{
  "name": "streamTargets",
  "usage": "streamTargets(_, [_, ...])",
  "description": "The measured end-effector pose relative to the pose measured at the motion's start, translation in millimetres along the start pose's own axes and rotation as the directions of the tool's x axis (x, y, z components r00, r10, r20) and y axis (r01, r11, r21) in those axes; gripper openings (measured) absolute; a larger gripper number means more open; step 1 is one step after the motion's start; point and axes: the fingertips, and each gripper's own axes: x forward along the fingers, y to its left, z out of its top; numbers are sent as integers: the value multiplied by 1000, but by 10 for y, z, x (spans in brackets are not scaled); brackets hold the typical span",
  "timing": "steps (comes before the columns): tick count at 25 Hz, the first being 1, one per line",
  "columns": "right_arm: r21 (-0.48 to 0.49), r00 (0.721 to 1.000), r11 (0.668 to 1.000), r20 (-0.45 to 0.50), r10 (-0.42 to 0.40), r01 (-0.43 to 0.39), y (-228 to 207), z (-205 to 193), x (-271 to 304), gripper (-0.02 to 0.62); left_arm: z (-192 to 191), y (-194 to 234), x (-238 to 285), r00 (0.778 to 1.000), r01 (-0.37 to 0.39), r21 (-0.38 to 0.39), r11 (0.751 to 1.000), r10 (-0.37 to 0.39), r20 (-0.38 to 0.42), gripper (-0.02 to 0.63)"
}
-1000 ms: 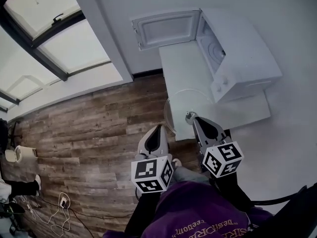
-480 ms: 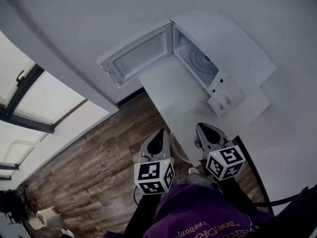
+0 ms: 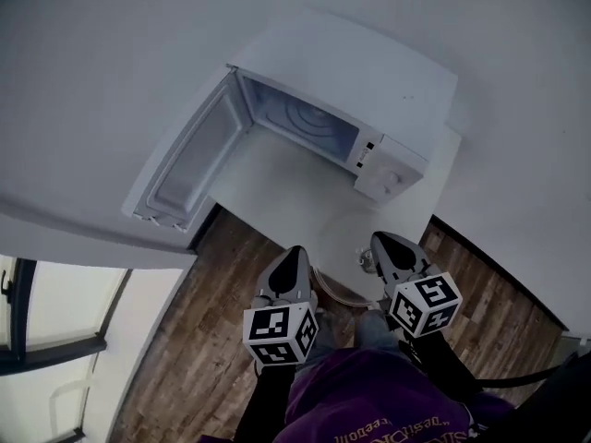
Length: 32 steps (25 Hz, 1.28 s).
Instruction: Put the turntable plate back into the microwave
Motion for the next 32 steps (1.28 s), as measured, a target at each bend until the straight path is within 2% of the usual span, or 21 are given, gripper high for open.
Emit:
streamTargets(5, [100,983,979,10,-181,180,-322,-187,-299,9,-75,-189,312,984,155,75,985,-147,-101,5])
streamTargets(10, [193,944,925,-20,-331,328,-602,-495,-733,9,-240,-455,547,944,287,155,945,-252,-213,5])
streamTargets(14, [253,945,911,-52,-323,326,-756,-731,-917,11,-373,-583,652,933,294,191,936,-238,-272,5])
streamTargets(21, [295,955,908,-90,-282,296,-866,-1002,-943,11,-679,-704,738,893,313,147,938,-238,-382,9])
streamTargets(22, [299,956,908,-103,-276,294,-881,-1051,-931,11,-735,-703,753,885,313,128,941,-240,-399,60])
streamTargets(24, [321,955,901,-133,-264,294,-912,-1166,-902,12,-833,-641,777,875,288,90,953,-224,-429,92])
streamTargets(25, [335,956,896,-146,-256,291,-928,-1224,-887,14,-870,-578,789,876,262,75,962,-204,-438,104])
streamTargets(27, [359,957,890,-171,-235,282,-954,-1336,-857,68,-937,-413,803,881,196,50,979,-154,-447,125])
streamTargets(29, [381,956,881,-196,-218,279,-988,-1456,-830,95,-1026,-223,786,881,126,19,992,-103,-461,156])
streamTargets(32, [434,955,858,-228,-191,276,-1045,-1621,-793,117,-1238,26,696,862,37,-59,998,-62,-503,180])
